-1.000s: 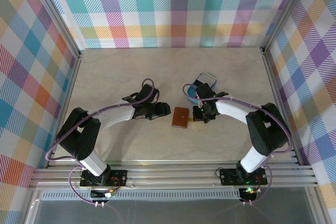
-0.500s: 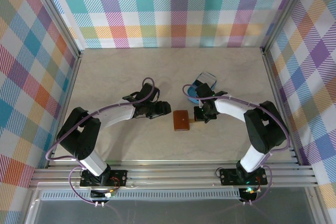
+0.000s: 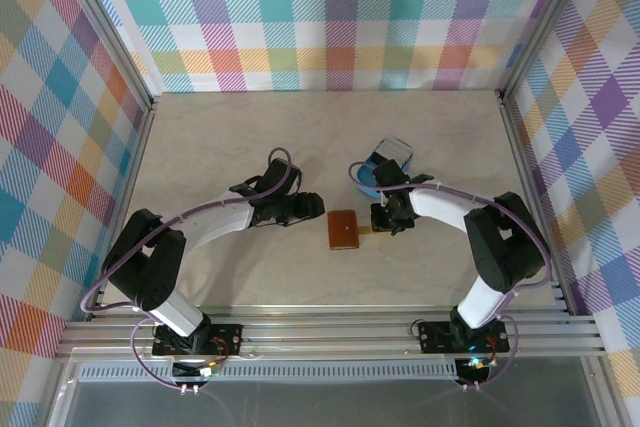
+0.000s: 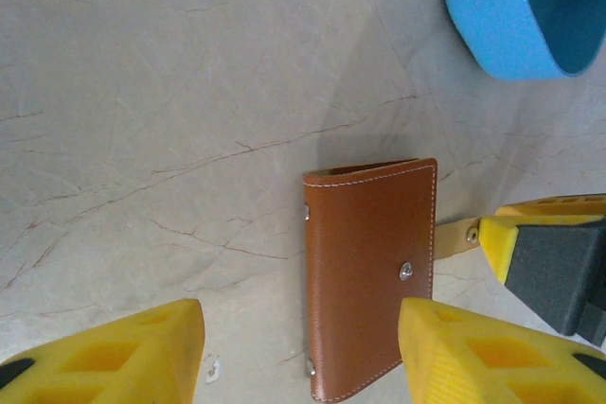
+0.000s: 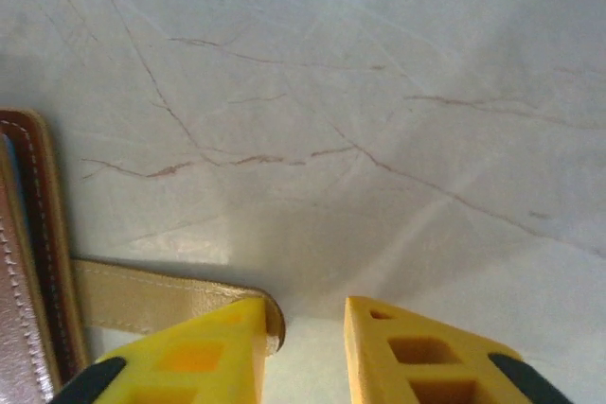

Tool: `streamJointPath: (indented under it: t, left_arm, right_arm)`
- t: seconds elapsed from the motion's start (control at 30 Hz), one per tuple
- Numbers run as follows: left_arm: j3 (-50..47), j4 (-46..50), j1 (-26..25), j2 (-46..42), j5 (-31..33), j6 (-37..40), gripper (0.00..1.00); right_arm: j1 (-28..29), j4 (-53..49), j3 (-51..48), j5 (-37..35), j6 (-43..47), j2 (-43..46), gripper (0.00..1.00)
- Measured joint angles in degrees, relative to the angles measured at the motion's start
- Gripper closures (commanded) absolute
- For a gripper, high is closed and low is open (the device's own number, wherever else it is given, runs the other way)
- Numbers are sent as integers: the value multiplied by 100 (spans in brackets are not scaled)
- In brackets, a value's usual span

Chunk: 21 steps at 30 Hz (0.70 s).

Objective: Put the credit cards into the card holder

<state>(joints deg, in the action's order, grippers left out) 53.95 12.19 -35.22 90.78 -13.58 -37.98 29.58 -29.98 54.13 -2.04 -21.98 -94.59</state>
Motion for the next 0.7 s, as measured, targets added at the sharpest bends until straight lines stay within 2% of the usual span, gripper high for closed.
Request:
streamJointPath:
  t: [0.17, 0.37, 0.53, 0.7]
  left_arm:
    - [-17, 17, 0, -101, 0, 44, 42]
    - [-20, 20, 0, -195, -2, 168, 41]
    - [-192, -50, 0, -260, -9, 184, 41]
    - [-413, -90, 0, -280, -48, 184, 41]
  right_arm:
    - [0, -96, -9, 129, -173, 944, 49]
    - [2, 240, -271, 706, -431, 1862, 46]
    - [37, 505, -380, 1285, -750, 1698, 46]
    - [205, 682, -267, 1633, -876, 970, 46]
